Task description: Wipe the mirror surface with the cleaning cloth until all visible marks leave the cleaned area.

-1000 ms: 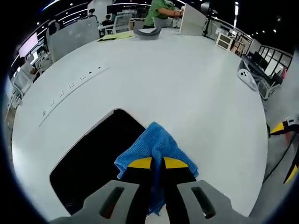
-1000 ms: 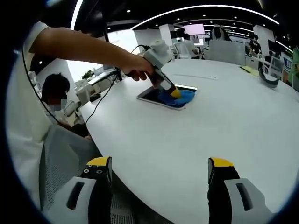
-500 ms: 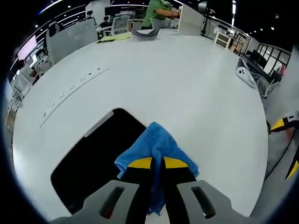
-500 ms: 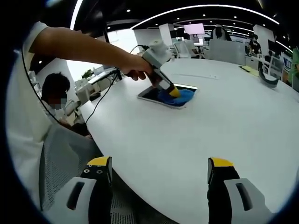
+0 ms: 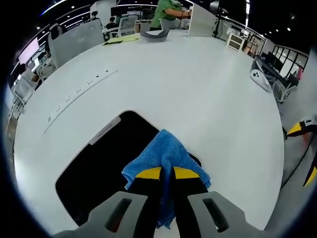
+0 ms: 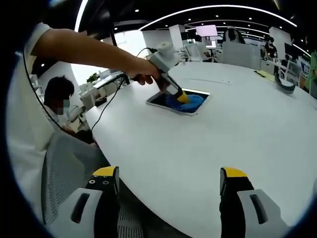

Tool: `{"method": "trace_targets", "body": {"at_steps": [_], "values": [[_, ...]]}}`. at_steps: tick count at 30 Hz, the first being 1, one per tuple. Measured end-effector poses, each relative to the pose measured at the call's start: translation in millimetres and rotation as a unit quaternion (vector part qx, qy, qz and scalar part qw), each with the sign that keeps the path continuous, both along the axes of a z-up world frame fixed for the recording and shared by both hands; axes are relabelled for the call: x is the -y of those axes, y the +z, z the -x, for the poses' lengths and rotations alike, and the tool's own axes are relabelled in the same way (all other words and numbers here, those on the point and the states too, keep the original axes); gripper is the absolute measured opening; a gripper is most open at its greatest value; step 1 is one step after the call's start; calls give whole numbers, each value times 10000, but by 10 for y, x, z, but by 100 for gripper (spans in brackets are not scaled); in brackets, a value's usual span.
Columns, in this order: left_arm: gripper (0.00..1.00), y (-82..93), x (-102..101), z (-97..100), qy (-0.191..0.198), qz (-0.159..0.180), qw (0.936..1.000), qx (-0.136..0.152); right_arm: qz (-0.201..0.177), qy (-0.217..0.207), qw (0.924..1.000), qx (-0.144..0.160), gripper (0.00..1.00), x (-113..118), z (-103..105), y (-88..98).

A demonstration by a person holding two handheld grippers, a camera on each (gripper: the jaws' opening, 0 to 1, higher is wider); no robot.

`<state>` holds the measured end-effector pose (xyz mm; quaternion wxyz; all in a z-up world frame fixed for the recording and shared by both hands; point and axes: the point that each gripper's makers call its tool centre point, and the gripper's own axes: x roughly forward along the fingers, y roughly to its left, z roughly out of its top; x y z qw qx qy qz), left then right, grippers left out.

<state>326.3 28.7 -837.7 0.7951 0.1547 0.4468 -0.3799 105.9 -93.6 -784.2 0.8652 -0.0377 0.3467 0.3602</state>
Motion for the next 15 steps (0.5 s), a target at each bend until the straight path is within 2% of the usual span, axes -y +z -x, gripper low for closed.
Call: {"method": "trace_targets", "body": {"at_steps": [15], "values": [[5,-4,-92,11,33,-7,10000,7,44,70,10000,-27,82,-38,47,-17]]}}
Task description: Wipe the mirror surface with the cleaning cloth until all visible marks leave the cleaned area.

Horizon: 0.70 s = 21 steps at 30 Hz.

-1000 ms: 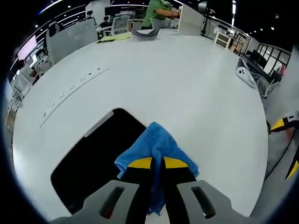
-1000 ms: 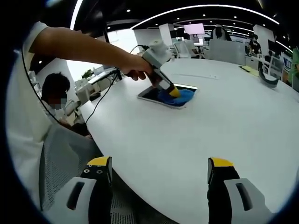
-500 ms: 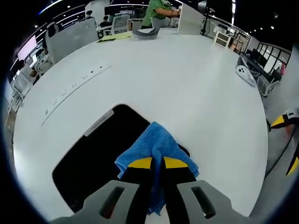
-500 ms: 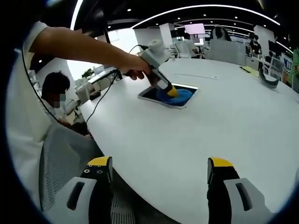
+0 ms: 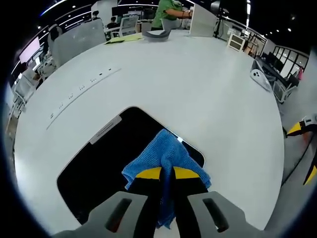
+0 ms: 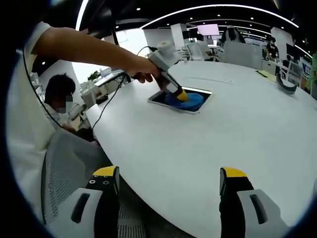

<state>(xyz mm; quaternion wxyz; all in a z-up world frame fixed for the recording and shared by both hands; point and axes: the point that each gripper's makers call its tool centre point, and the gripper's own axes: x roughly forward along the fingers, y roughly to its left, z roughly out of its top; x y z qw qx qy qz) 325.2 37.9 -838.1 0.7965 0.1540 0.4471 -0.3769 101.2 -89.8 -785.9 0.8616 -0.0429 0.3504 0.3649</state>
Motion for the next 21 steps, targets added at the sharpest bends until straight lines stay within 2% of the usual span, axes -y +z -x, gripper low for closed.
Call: {"method": "trace_targets", "body": {"at_steps": [10,21], "values": [[5,-2,-122,-6,60,-55,10000,0,7,25,10000,-12,82,-21,1,2],[5,0,-149,-3,43,-70,10000,-9,16,44,10000,-26,82,-41,21,-13]]}}
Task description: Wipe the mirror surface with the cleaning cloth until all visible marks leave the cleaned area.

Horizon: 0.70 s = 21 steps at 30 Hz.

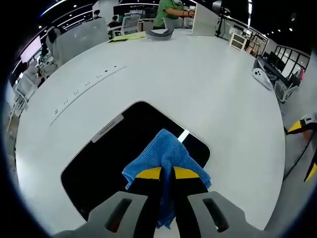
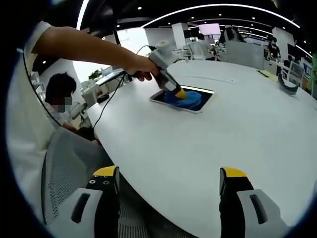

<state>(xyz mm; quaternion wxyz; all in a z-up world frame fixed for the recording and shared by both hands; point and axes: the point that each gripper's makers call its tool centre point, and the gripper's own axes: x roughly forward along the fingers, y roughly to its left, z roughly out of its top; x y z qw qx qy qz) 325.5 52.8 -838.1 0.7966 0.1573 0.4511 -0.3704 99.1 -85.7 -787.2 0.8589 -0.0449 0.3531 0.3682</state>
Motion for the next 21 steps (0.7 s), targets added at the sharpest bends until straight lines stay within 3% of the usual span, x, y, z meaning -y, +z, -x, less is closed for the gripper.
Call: {"method": "trace_targets", "body": {"at_steps": [21], "values": [[5,0,-233,-8,61,-113,9999,33,30,50,10000,-21,82,-65,10,-5]]}}
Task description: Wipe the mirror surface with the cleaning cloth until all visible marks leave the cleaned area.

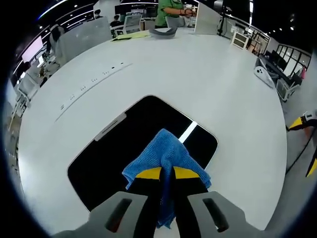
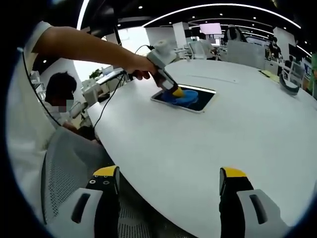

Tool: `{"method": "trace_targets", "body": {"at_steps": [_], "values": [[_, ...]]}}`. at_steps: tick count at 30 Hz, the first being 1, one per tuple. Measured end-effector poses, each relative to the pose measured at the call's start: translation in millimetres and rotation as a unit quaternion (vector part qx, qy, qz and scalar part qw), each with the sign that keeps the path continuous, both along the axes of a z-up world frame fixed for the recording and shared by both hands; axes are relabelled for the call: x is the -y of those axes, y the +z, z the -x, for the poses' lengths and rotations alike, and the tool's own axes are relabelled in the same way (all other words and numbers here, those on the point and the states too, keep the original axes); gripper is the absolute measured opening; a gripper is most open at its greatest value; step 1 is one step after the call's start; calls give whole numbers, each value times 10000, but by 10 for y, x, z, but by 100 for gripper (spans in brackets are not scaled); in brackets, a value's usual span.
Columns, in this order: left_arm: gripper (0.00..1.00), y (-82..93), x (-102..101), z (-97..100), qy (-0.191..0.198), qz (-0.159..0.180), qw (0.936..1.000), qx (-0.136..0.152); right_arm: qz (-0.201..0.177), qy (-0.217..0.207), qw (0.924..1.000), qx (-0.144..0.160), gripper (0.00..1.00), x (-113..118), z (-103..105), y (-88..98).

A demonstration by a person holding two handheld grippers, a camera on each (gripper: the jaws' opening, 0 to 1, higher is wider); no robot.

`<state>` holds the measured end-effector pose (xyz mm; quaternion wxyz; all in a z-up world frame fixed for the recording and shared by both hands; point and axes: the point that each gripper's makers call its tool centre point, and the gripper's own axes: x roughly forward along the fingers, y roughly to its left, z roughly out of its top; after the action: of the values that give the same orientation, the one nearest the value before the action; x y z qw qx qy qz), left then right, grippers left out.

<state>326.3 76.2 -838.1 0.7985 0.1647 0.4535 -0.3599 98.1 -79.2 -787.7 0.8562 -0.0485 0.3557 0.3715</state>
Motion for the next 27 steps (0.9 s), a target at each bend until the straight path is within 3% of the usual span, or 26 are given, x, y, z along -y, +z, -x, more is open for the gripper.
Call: {"method": "trace_targets", "body": {"at_steps": [27], "values": [[5,7,-254,16,73,-93,9999,34,54,72,10000,9,81,-60,-2,14]]}}
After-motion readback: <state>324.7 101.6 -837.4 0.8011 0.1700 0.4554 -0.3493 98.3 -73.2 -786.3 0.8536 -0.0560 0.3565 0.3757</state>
